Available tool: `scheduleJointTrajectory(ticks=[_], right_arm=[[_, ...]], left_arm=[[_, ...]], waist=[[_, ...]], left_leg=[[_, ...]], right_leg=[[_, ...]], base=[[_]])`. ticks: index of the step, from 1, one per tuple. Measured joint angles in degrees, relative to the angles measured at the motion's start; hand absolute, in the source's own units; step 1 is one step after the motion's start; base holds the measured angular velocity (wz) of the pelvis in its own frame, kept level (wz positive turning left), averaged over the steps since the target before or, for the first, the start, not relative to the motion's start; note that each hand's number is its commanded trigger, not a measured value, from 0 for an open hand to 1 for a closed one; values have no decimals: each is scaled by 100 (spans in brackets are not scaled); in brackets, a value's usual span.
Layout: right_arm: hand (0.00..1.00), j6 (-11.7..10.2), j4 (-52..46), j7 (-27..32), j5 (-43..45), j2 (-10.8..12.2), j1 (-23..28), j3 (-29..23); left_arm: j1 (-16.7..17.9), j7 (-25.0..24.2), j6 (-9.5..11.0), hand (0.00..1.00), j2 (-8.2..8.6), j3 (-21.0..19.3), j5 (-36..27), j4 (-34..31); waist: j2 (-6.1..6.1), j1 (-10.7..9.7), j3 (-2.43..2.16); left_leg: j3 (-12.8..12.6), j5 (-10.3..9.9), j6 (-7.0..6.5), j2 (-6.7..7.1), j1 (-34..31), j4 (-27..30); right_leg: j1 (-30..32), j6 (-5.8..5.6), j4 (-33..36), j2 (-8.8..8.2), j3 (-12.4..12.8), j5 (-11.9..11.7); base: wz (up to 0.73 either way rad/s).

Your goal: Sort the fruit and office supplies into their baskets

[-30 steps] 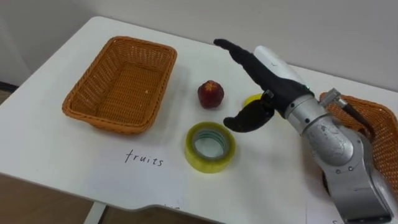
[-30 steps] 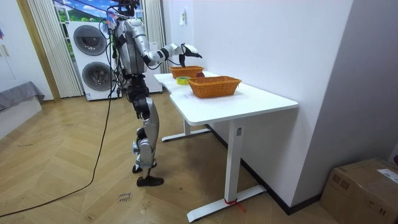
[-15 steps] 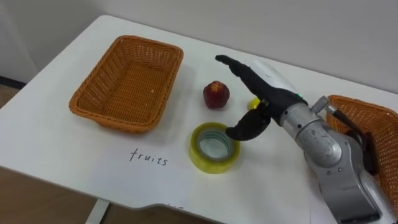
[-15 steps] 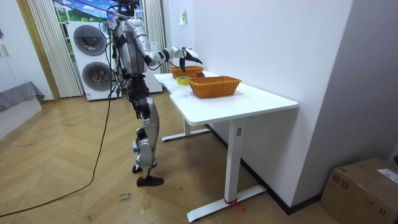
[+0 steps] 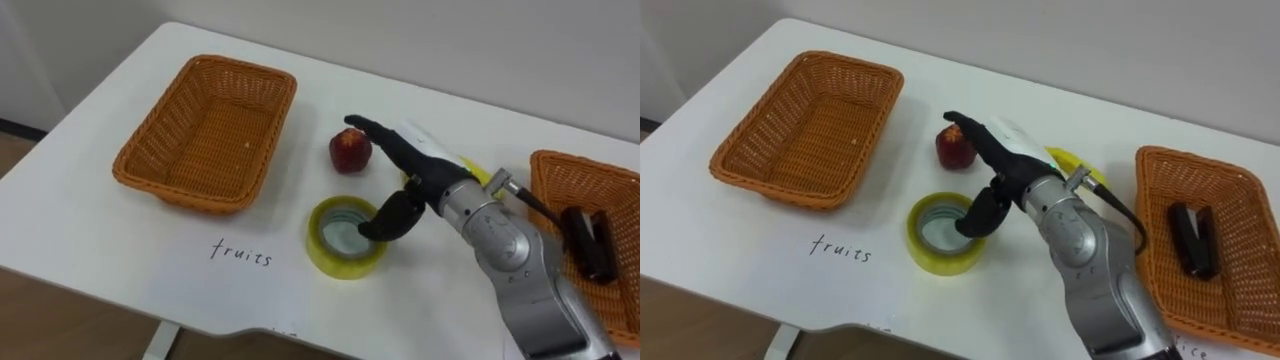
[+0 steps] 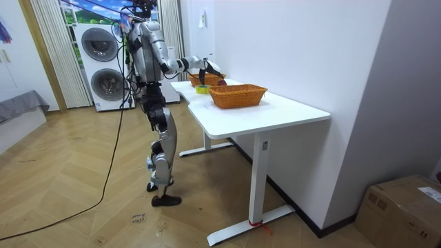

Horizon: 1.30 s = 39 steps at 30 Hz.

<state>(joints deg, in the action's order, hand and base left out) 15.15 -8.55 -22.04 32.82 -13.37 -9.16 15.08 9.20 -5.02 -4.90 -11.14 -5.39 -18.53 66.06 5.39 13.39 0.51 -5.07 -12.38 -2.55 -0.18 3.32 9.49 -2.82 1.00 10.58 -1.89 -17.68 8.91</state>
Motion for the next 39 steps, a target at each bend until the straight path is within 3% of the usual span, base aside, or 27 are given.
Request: scheduleJointTrajectory(ticks=[8, 14, 29, 39], right_arm=[[0, 1, 150, -46, 54, 22, 0, 3], [0, 7, 309, -65, 173, 166, 0, 98], [0, 114, 436, -195, 254, 230, -3, 181], [0, 130, 1036, -289, 394, 222, -430, 330]], left_arm=[[-14, 52, -1, 0, 23, -5, 31, -38], [-13, 58, -12, 0, 18, -4, 68, -38], [-72, 42, -17, 0, 26, 0, 64, -27], [-107, 106, -48, 0, 13, -11, 70, 5]], waist=[[11, 127, -9], [34, 130, -28], [-1, 136, -5], [41, 138, -9]], left_leg=[[5, 1, 1, 1, 3, 0], [9, 2, 2, 2, 9, 8], [19, 15, 3, 9, 11, 2], [49, 21, 14, 7, -3, -3]], right_leg=[[-3, -1, -1, 0, -21, 1], [-12, -1, 1, -4, -50, 1], [-23, -2, 0, -10, -64, 1], [-9, -1, -6, -3, -105, 1]], base=[[0], [0], [0], [1]])
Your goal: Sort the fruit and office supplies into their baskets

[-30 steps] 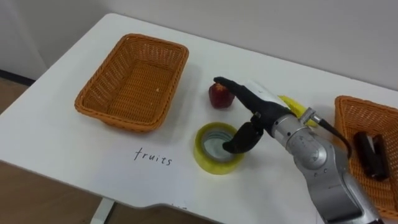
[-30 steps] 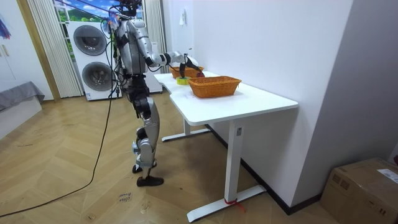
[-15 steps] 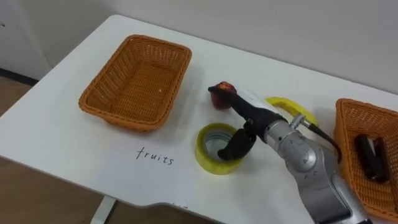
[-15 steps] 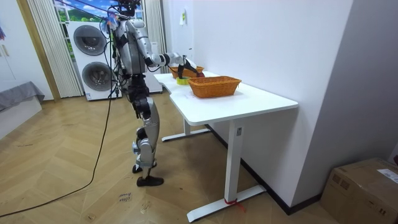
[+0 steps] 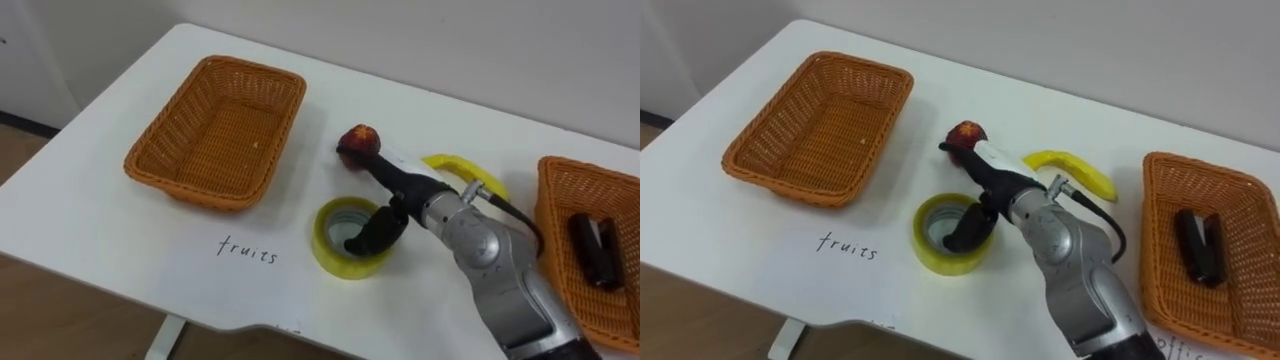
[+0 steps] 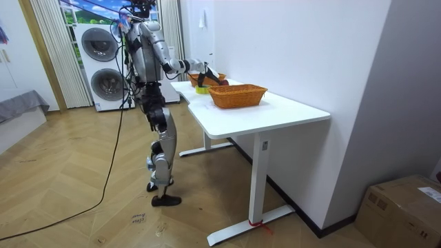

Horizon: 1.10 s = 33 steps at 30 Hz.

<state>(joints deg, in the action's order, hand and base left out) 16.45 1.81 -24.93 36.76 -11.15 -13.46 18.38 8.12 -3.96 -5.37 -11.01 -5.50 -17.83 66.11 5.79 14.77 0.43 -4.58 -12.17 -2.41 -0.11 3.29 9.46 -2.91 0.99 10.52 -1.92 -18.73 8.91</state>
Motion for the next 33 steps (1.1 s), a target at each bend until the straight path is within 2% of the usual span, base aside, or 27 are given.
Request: scheduleJointTrajectory(ticks=[6, 10, 21, 26, 27, 28, 29, 30, 33], right_arm=[[0, 54, 219, -75, 0, 0, -114, 109], [0, 193, 353, -364, 4, 1, -110, 236], [0, 235, 346, -652, 55, -23, -115, 275], [0, 236, 332, -698, 136, -22, -116, 286], [9, 236, 332, -706, 149, -22, -116, 285], [39, 236, 331, -707, 149, -22, -116, 285], [78, 236, 331, -707, 149, -22, -116, 285], [100, 236, 331, -707, 154, -22, -116, 285], [100, 234, 320, -631, 215, -21, -139, 283]], left_arm=[[-8, 6, -60, 0, -53, 5, 1, -147], [-50, 17, -104, 0, -51, 10, -1, -210], [-82, 107, -290, 0, -53, 10, -10, -204], [-82, 117, -303, 0, -53, 11, -7, -204], [-82, 120, -303, 0, -53, 10, -11, -204], [-85, 125, -305, 0, -53, 10, -9, -204], [-87, 129, -305, 0, -54, 10, -9, -204], [-92, 133, -307, 0, -54, 10, -9, -204], [-103, 171, -315, 0, -52, 13, -9, -203]], waist=[[90, 44, -7], [105, 143, -6], [107, 145, -8], [106, 146, -9], [106, 146, -9], [106, 145, -9], [106, 145, -9], [106, 145, -9], [105, 145, -9]], left_leg=[[12, 0, 0, 1, -11, -1], [14, -1, -2, 4, -15, -2], [14, 5, 6, -2, -15, 17], [13, 7, 8, -1, -15, 18], [13, 7, 8, -1, -15, 18], [12, 7, 7, -2, -15, 18], [12, 7, 7, -2, -15, 18], [12, 7, 7, -1, -15, 18], [11, 7, 7, -1, -15, 18]], right_leg=[[1, 0, 0, 2, -14, 0], [3, 0, 0, 2, -14, 0], [-3, 0, 3, 1, 4, 0], [-3, 0, 3, 2, 2, 0], [-3, 0, 3, 2, 3, 0], [-3, 0, 3, 2, 0, 0], [-3, 0, 4, 2, 0, 0], [-3, 0, 4, 2, 0, 0], [-3, 0, 4, 2, 0, 0]], base=[[1], [0], [0], [0], [0], [0], [0], [0], [0]])
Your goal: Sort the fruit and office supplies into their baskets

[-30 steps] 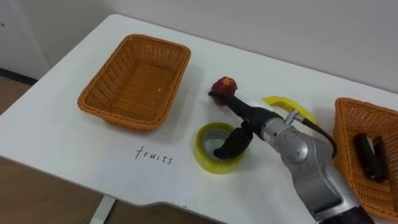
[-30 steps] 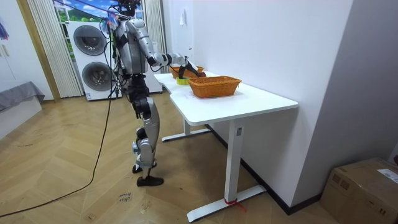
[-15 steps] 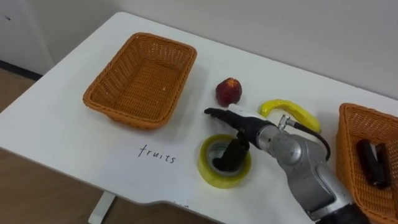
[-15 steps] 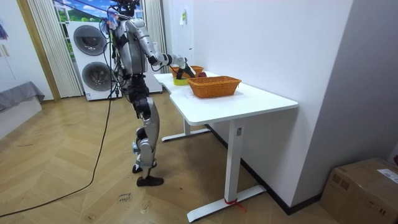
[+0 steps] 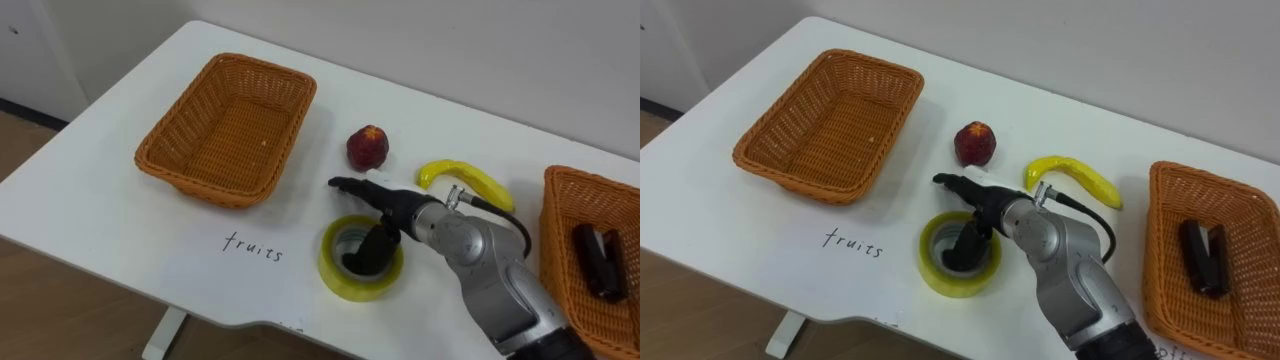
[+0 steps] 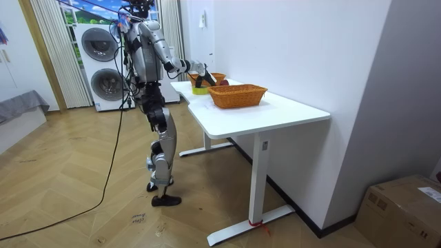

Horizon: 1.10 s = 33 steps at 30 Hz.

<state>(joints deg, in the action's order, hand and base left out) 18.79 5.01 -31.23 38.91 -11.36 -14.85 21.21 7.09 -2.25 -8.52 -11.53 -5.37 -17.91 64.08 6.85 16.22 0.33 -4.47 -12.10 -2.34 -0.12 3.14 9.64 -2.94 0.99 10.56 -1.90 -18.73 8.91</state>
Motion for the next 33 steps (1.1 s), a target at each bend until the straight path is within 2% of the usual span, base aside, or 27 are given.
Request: scheduleJointTrajectory(ticks=[6, 11, 19, 33], right_arm=[[100, 7, 10, 100, 271, -3, -143, 11], [100, 39, -12, 125, 363, -57, -165, 47], [100, 121, -30, 70, 432, -73, -185, 110], [100, 132, -125, -275, 215, -133, -184, 42]], left_arm=[[-17, 48, -30, 0, 4, 2, 0, 3], [-80, 48, -31, 0, 2, -1, -1, 21], [-114, 62, -30, 0, -2, -8, 5, 200], [-131, 158, -26, 0, -34, -5, 6, 290]], waist=[[0, 9, -2], [2, 147, -4], [7, 138, -8], [82, 117, -46]], left_leg=[[1, 0, 0, 0, 0, -6], [-5, 1, -2, -1, 22, 4], [-5, 1, -2, 0, 22, -15], [-17, 2, -2, -3, 13, -20]], right_leg=[[0, 0, -1, -1, -1, 0], [-5, 0, -1, -2, 0, 0], [-13, 0, 0, -3, 6, 0], [15, 0, 1, -4, 6, 0]], base=[[0], [0], [0], [0]])
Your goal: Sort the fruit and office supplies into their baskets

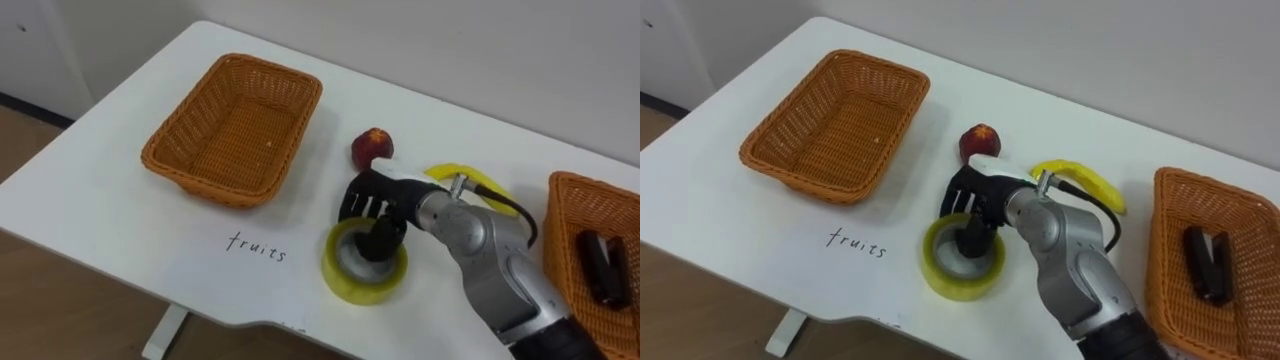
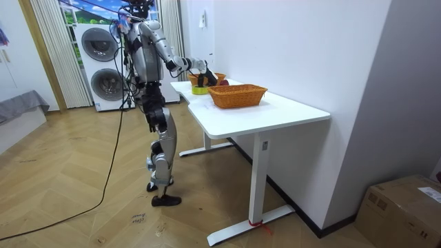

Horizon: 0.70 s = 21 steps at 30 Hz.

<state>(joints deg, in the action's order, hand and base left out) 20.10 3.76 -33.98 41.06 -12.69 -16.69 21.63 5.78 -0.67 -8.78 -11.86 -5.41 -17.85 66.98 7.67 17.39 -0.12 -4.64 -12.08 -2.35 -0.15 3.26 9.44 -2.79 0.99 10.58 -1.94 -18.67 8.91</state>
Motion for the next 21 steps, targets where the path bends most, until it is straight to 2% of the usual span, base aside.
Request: scheduleJointTrajectory(ticks=[5, 14, 18, 21], right_arm=[[100, 0, -60, -46, -66, -8, 0, -28], [100, -81, -452, -150, -529, -122, 54, -115], [100, -147, -617, -137, -570, -123, 149, -461], [100, -190, -720, -115, -600, -143, 173, -649]], left_arm=[[-6, 10, 11, 0, -16, -3, -31, 124], [79, -27, 75, 0, 5, -13, -173, 162], [107, -132, 179, 0, -5, -23, -165, 156], [164, -162, 184, 0, -4, -59, -160, 153]], waist=[[3, -36, 9], [-76, -313, 65], [-76, -357, 63], [-95, -448, 42]], left_leg=[[4, 0, -1, 3, 11, 22], [10, 4, -5, 5, 9, 14], [-2, 5, -5, 6, 20, 16], [-9, 5, -6, 6, 31, 10]], right_leg=[[-9, 0, -3, 0, 5, 0], [-12, 0, -4, 4, 119, 0], [-10, 0, -1, 4, 137, 0], [-13, 0, -1, 4, 146, 0]], base=[[0], [1], [0], [0]])
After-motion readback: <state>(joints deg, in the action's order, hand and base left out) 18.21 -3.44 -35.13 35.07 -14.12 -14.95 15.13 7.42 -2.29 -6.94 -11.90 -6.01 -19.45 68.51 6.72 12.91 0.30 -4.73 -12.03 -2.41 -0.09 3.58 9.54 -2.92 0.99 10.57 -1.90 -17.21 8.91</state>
